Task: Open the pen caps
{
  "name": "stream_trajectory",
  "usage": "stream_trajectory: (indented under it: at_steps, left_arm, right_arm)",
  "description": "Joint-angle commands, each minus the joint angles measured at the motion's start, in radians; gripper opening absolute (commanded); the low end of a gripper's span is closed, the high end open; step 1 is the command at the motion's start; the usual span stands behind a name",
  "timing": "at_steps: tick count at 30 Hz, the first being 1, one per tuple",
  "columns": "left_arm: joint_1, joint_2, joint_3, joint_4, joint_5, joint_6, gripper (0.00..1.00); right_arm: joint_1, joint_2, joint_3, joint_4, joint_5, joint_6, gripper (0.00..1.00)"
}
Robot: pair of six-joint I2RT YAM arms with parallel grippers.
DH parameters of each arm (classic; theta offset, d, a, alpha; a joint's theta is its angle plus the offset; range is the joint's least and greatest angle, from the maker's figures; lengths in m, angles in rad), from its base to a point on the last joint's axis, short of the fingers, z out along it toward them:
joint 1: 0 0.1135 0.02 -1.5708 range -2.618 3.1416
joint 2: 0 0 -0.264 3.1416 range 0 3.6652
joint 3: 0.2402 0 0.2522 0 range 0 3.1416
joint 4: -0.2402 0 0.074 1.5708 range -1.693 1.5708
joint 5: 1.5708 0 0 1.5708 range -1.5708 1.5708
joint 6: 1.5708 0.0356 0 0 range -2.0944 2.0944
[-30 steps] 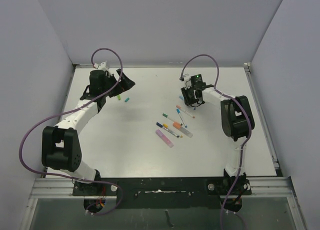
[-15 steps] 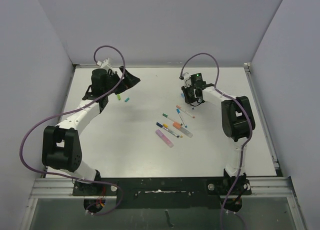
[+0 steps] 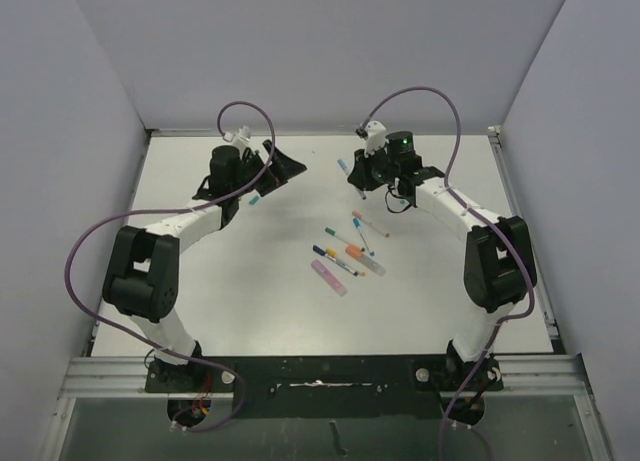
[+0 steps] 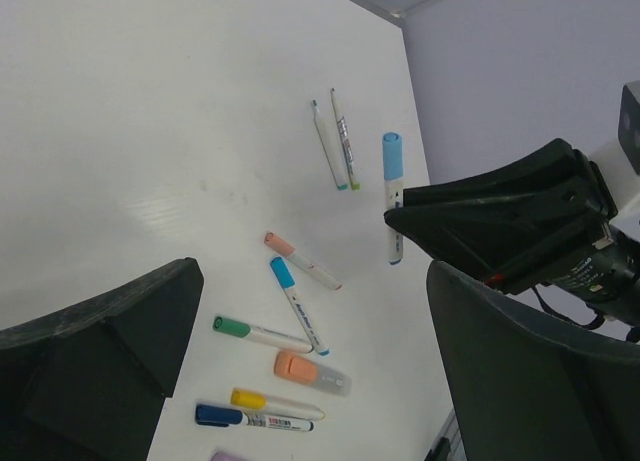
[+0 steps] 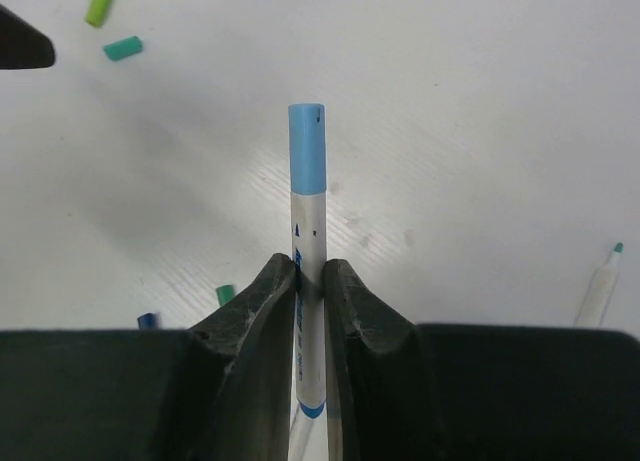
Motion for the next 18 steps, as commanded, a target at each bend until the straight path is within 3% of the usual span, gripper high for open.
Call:
stream_trajectory:
  at_steps: [1,10,18]
  left_arm:
    - [-0.007,0.021,0.011,0.136,0.029,-0.035,0.97]
    - [-0.03,0.046,0.013,0.17,0.024,-0.049,0.96]
    - [-0.072,0.083,-0.001,0.245,0.009,-0.073,0.89]
  right_arm:
    - [0.002,-0.056,-0.049,0.115,-0.139,0.099,0.0]
    - [0.038,-0.054,-0.069,0.168,-0.207,0.152,0.0]
    - [0.06,-0.046,-0.065,0.229,-0.272,0.224,0.0]
